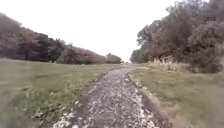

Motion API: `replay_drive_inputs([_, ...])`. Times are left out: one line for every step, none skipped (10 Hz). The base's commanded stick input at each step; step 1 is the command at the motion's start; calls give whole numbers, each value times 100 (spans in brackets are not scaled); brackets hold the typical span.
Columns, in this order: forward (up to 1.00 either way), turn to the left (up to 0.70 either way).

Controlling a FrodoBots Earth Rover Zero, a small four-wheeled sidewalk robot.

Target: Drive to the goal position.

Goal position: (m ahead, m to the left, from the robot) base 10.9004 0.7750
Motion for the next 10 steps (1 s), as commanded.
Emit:
replay_drive_inputs([99, 0])
replay_drive_inputs([99, 0])
replay_drive_inputs([99, 0])
replay_drive_inputs([99, 0])
replay_drive_inputs([99, 0])
replay_drive_inputs([99, 0])
replay_drive_inputs([99, 0])
replay_drive_inputs([99, 0])
replay_drive_inputs([99, 0])
replay_drive_inputs([99, 0])
